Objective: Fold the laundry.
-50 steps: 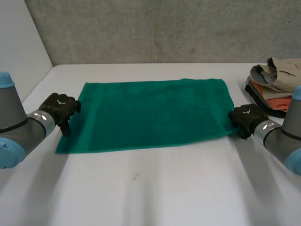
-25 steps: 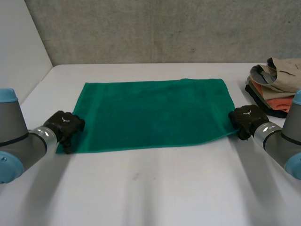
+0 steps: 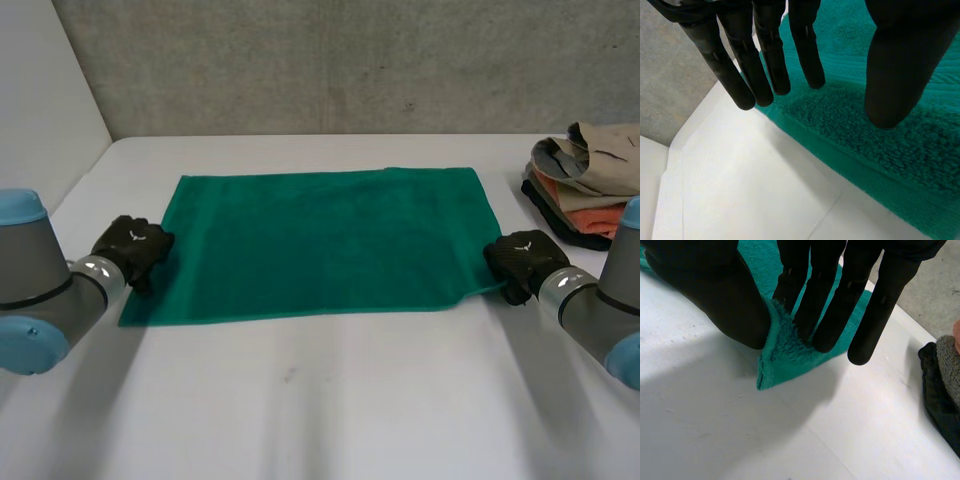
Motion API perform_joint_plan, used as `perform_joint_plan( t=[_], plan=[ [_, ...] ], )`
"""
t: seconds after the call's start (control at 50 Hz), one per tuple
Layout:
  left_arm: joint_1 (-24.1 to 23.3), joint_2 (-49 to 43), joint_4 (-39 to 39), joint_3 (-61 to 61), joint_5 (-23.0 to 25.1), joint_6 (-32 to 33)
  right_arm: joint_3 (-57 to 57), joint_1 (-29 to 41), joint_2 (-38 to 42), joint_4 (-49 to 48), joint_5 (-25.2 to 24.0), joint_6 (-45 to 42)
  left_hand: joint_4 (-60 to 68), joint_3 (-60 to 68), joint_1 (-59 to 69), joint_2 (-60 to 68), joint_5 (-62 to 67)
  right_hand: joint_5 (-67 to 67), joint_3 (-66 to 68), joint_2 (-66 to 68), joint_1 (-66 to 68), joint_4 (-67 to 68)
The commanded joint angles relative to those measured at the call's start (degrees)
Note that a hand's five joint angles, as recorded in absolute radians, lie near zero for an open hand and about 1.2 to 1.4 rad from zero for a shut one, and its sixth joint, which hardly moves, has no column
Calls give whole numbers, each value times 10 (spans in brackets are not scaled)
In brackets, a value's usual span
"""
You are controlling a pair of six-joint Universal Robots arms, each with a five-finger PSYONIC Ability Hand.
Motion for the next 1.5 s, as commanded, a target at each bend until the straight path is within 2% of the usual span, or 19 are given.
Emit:
perform_joint_plan(
  t=[0.02, 0.2, 0.4, 0.66, 0.76, 0.94, 1.0, 1.08, 1.24, 1.36, 1.4, 1.46, 1.5],
  plan=[
    [-1, 4, -39, 11, 5, -4, 7, -2, -7, -1, 0, 2, 81, 83, 80, 82, 83, 130, 122, 125, 152, 117],
    [6, 67, -111, -28, 20, -23, 4, -3, -7, -1, -2, 2, -94, -92, -95, -93, -92, 130, 122, 125, 152, 117],
    [24, 28, -74, -24, 31, 1, 8, -1, -4, 0, -1, -1, -91, -89, -92, -90, -88, 130, 122, 125, 152, 117],
    [9, -36, -47, 13, 16, 32, 9, -7, -6, 0, -1, 1, -77, -75, -79, -77, -75, 130, 122, 125, 152, 117],
    [3, -35, -30, 27, 11, 34, 11, -7, -8, -1, -2, 2, -18, -17, -20, -18, -16, 130, 122, 125, 152, 117],
    [-2, -31, 10, 44, 0, -4, 15, -4, -11, -1, -3, 2, 34, 36, 32, 34, 36, 130, 122, 125, 152, 117],
    [-6, -39, 8, 45, 1, -9, 18, -4, -11, -1, -1, 2, 121, 123, 119, 122, 123, 130, 122, 125, 152, 117],
    [-6, -38, 3, 44, 5, -12, 18, -3, -11, -1, 0, -1, 415, 417, 413, 415, 417, 130, 122, 125, 152, 117],
    [16, 13, -51, 25, 24, -42, 18, -7, -39, 13, -1, 3, 415, 417, 414, 416, 418, 130, 122, 125, 152, 117],
    [43, 76, -137, -20, 41, -48, 21, -11, -73, 102, -12, -21, 415, 417, 414, 416, 418, 130, 122, 125, 152, 117],
    [50, 88, -160, -30, 40, -43, 21, -16, -81, 142, -17, -44, 415, 417, 414, 416, 418, 130, 122, 125, 152, 117],
    [73, 114, -216, -57, 37, -17, 22, -40, -98, 238, -25, -125, 415, 417, 414, 416, 418, 130, 122, 125, 152, 117],
    [94, 133, -266, -82, 35, 19, 29, -64, -106, 321, -28, -215, 415, 417, 414, 416, 418, 130, 122, 125, 152, 117]
  ],
)
